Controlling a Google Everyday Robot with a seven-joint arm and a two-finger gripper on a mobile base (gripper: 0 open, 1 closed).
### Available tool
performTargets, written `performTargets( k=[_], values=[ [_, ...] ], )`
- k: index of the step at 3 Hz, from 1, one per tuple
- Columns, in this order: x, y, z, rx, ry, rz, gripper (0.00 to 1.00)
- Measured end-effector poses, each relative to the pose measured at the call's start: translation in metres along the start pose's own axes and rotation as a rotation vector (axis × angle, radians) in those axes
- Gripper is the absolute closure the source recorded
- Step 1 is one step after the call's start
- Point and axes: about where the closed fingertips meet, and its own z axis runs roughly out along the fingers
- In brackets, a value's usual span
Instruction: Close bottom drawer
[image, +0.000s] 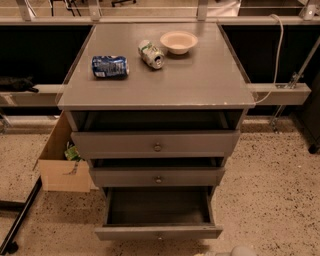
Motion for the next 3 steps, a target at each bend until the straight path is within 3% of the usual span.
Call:
performTargets(
  k=[1, 2, 3],
  values=[
    [0.001, -0.001, 0.006, 0.078, 0.055, -0.009, 1.00],
    [0.016, 0.009, -0.008, 0.100, 0.192, -0.065, 1.00],
    [0.053, 0.046, -0.031, 0.075, 0.348, 0.003, 1.00]
  ],
)
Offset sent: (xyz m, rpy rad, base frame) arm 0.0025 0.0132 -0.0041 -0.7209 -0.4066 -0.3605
